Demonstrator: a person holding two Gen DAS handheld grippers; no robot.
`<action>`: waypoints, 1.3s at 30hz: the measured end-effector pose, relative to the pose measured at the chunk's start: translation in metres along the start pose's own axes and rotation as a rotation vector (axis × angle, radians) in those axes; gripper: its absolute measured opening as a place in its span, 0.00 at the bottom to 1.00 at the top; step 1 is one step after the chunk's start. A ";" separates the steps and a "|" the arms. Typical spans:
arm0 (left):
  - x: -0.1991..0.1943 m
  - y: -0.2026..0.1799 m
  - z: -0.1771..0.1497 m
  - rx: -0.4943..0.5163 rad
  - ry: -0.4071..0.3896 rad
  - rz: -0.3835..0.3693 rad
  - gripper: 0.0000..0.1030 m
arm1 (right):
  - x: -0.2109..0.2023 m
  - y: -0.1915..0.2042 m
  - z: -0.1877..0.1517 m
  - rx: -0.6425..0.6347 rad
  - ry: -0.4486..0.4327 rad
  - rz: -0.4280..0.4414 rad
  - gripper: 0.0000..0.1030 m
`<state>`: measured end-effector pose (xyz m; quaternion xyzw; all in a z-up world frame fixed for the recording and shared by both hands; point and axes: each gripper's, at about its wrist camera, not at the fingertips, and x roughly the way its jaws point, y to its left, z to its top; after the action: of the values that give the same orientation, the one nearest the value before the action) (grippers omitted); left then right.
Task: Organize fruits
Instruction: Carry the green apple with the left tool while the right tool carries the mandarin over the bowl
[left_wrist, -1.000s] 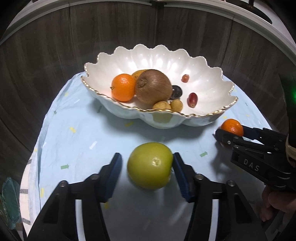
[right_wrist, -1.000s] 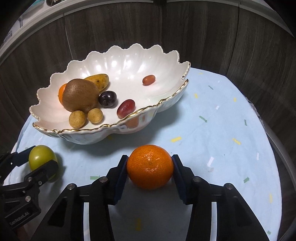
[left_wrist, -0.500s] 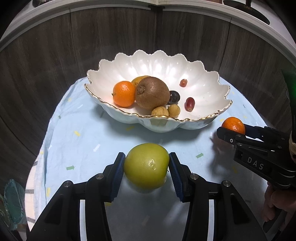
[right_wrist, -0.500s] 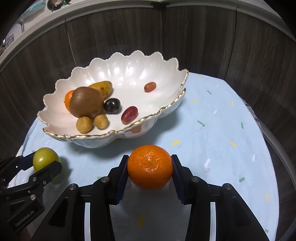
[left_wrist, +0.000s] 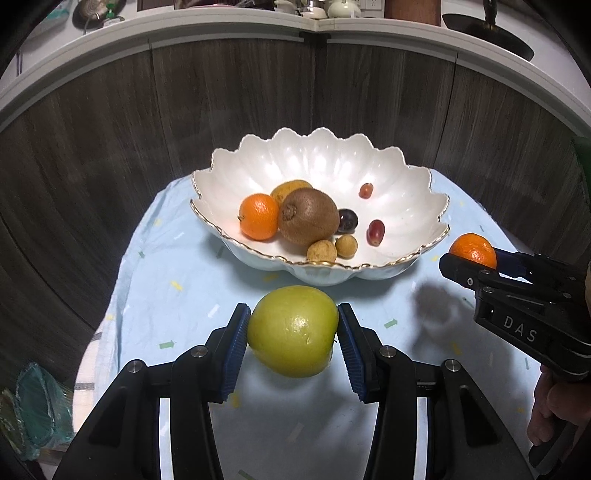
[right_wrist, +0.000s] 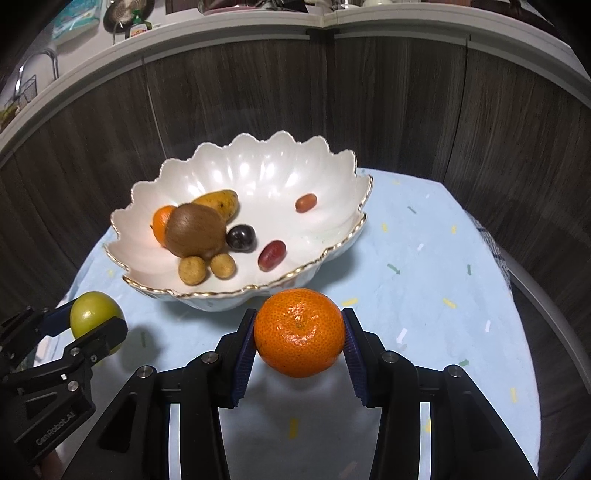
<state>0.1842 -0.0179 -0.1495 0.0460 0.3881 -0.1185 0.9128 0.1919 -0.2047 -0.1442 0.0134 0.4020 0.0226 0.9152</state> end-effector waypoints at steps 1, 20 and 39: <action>-0.001 0.000 0.001 0.000 -0.004 0.001 0.45 | -0.002 0.001 0.001 -0.001 -0.005 0.001 0.44; -0.023 0.003 0.019 -0.001 -0.059 0.012 0.45 | -0.025 0.006 0.019 0.000 -0.072 0.023 0.44; -0.025 0.004 0.055 0.015 -0.116 0.006 0.45 | -0.029 0.008 0.049 -0.016 -0.122 0.036 0.44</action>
<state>0.2064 -0.0189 -0.0933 0.0474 0.3336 -0.1210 0.9337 0.2082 -0.1981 -0.0893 0.0148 0.3452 0.0414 0.9375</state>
